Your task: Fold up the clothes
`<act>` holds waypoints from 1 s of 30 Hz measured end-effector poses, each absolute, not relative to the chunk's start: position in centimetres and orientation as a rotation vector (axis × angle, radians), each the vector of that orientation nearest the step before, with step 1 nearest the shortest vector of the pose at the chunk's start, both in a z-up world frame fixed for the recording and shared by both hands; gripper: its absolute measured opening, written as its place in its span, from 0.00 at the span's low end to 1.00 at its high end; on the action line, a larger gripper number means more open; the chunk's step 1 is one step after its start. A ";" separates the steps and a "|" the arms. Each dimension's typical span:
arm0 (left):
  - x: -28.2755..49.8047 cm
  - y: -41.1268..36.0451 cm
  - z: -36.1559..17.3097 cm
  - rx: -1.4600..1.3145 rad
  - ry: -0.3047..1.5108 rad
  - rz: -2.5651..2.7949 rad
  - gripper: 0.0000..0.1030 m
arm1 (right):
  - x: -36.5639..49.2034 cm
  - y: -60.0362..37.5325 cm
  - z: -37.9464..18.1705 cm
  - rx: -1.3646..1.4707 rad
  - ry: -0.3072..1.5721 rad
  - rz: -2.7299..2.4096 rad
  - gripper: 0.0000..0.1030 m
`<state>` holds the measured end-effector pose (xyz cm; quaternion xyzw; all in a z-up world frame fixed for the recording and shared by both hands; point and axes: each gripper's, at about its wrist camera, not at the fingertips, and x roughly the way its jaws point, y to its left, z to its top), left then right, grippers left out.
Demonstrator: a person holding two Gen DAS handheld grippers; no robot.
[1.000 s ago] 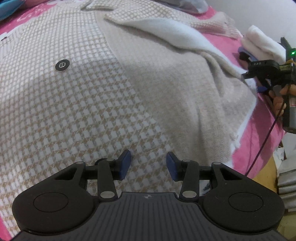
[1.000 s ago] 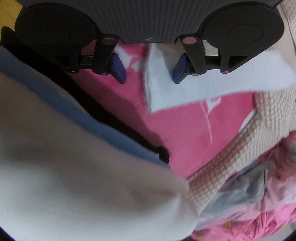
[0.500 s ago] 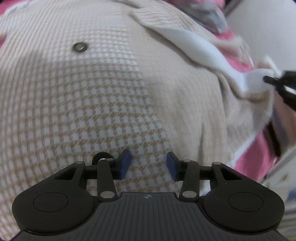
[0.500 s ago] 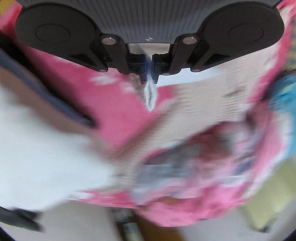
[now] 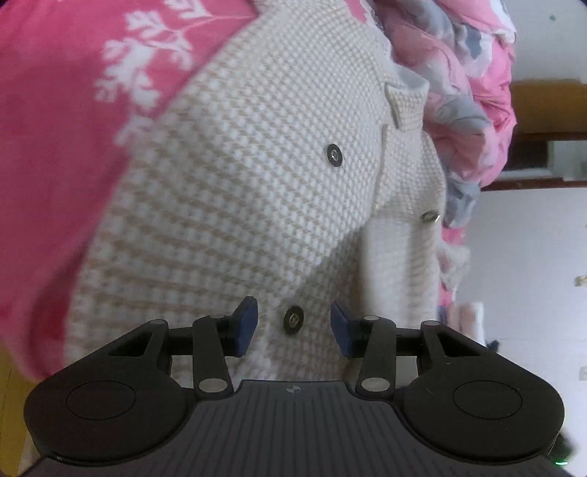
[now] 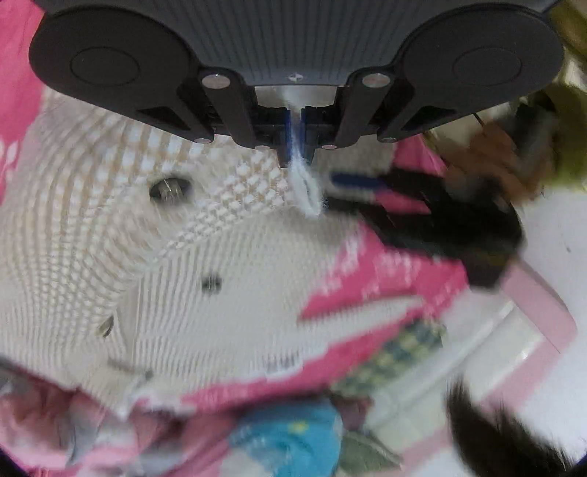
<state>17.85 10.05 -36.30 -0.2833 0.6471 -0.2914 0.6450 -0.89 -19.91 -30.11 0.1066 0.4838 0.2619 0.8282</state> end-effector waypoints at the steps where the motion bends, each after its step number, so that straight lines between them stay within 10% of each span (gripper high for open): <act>1: 17.9 10.2 -36.5 -0.647 1.483 -0.682 0.45 | -1.0 -19.7 -30.6 0.216 1.042 0.549 0.04; 14: 16.6 3.7 -38.8 -0.495 1.552 -0.841 0.50 | -2.8 -15.0 -35.7 -0.216 1.131 0.505 0.06; 21: 15.4 1.3 -37.6 -0.310 1.490 -0.893 0.49 | -1.7 -17.1 -28.8 -0.265 1.144 0.485 0.30; 30: 13.4 -0.9 -37.3 -0.150 1.431 -0.924 0.30 | 17.9 -22.9 -29.5 -0.081 0.925 0.250 0.32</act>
